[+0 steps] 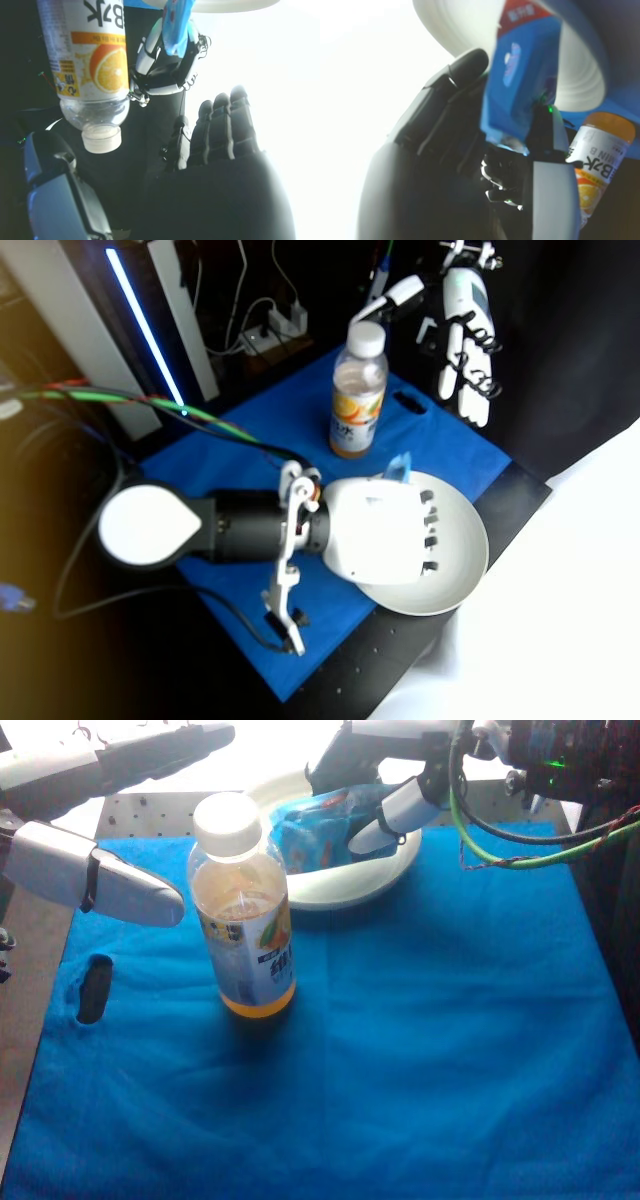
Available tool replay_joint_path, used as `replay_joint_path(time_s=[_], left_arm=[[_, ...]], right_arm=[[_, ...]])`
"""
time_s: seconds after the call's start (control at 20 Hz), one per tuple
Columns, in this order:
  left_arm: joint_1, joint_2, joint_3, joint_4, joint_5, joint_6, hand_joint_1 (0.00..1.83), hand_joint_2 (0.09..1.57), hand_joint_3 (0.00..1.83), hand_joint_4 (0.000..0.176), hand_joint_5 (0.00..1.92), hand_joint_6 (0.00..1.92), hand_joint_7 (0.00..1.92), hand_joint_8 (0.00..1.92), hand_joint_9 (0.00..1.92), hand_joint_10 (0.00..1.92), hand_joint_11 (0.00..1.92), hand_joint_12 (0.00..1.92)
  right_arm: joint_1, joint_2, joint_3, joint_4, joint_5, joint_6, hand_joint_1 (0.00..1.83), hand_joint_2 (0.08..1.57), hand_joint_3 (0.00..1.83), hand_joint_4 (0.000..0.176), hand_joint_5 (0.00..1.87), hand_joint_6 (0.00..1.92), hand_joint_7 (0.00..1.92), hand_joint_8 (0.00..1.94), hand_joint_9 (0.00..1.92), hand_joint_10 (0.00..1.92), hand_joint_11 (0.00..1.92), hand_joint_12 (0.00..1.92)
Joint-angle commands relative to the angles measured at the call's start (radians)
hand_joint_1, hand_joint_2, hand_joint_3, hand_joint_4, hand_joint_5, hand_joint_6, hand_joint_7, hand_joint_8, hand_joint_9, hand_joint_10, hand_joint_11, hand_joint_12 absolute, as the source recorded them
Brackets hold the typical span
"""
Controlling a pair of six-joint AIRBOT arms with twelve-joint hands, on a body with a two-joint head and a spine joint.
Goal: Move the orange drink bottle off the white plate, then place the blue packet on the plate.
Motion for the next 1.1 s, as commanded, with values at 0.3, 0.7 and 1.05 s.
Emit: replay_joint_path(time_s=[0.3,0.7,1.05], left_arm=[[-0.031,0.0,-0.002,-0.045,-0.09,-0.015,0.63,0.68,0.0,0.176,0.0,0.0,0.0,0.0,0.0,0.0,0.0,0.0],[-0.031,0.0,-0.003,-0.045,-0.09,-0.017,0.62,0.67,0.0,0.176,0.0,0.0,0.0,0.0,0.0,0.0,0.0,0.0],[-0.032,-0.001,-0.003,-0.045,-0.091,-0.018,0.62,0.67,0.0,0.176,0.0,0.0,0.0,0.0,0.0,0.0,0.0,0.0]], right_arm=[[-0.004,-0.002,0.008,0.077,0.03,0.005,1.38,1.11,0.0,0.0,0.8,1.06,1.04,0.88,1.01,1.15,0.78,0.94],[-0.008,-0.006,0.008,0.078,0.03,0.005,1.25,0.94,0.0,0.0,0.83,0.0,0.95,0.02,0.97,0.11,0.5,1.24],[-0.008,-0.006,0.013,0.082,0.029,0.005,0.9,0.72,0.0,0.101,0.39,0.0,0.41,0.01,0.33,0.03,0.02,0.86]])
